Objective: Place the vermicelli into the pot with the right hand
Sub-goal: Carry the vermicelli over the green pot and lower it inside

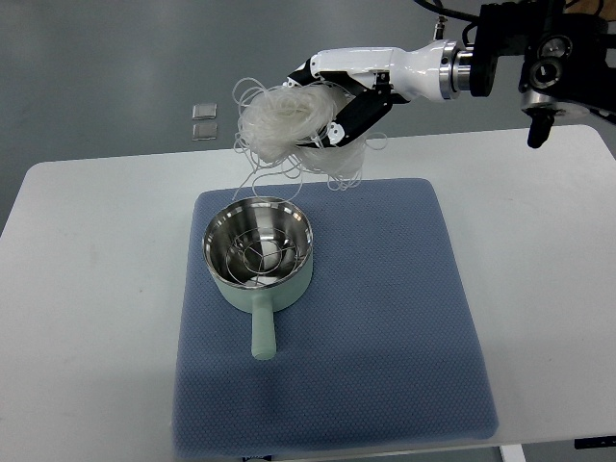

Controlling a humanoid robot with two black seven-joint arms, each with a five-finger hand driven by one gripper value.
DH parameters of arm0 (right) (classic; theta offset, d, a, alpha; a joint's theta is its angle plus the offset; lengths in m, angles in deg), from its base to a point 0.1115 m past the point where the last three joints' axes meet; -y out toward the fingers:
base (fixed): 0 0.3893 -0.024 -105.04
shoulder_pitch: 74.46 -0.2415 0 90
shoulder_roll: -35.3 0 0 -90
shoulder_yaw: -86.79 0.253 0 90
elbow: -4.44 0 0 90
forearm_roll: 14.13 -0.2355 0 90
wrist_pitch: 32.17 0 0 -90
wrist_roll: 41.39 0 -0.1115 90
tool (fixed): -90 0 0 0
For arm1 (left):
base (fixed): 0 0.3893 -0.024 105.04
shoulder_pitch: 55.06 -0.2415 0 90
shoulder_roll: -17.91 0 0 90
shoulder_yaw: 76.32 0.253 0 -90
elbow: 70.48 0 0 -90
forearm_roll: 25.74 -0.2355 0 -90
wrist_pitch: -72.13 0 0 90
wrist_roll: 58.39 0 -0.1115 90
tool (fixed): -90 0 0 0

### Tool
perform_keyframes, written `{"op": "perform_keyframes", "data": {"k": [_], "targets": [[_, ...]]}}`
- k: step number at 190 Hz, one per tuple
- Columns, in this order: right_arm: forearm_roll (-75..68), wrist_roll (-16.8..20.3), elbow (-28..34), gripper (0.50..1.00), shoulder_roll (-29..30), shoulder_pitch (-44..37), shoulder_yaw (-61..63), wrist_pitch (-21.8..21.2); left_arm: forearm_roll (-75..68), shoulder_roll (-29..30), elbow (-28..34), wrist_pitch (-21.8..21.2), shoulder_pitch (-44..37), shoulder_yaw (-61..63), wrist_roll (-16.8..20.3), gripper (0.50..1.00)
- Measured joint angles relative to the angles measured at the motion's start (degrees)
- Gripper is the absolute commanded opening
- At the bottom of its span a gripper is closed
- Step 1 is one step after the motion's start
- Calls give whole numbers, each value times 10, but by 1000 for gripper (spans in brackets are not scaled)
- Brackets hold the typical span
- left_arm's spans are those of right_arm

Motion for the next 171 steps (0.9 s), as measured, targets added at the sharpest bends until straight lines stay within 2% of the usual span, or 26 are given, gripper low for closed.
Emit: {"op": "perform_keyframes", "data": {"k": [52, 77, 81, 83, 88, 105, 121, 132, 143, 149, 171], "targets": [[7, 0, -113, 502, 158, 12, -38, 25, 0, 0, 1, 0, 0, -1, 0, 1000], [14, 0, -168, 601, 223, 46, -45, 29, 0, 0, 2, 0, 0, -1, 0, 1000], [17, 0, -175, 625, 231, 51, -45, 30, 0, 0, 3, 0, 0, -1, 0, 1000], [19, 0, -181, 660, 236, 54, -46, 30, 0, 0, 3, 0, 0, -1, 0, 1000], [26, 0, -191, 699, 247, 63, -46, 31, 0, 0, 3, 0, 0, -1, 0, 1000], [54, -1, -211, 756, 263, 85, -46, 32, 0, 0, 3, 0, 0, -1, 0, 1000], [82, -2, -222, 789, 273, 107, -46, 32, 0, 0, 3, 0, 0, -1, 0, 1000], [93, -3, -225, 850, 278, 117, -46, 32, 0, 0, 3, 0, 0, -1, 0, 1000], [98, -3, -226, 872, 280, 125, -47, 32, 0, 0, 3, 0, 0, 0, 0, 1000], [99, -3, -226, 905, 280, 127, -47, 32, 0, 0, 3, 0, 0, 0, 0, 1000], [100, -3, -226, 928, 278, 130, -47, 28, 0, 0, 3, 0, 0, 1, 0, 1000]]}}
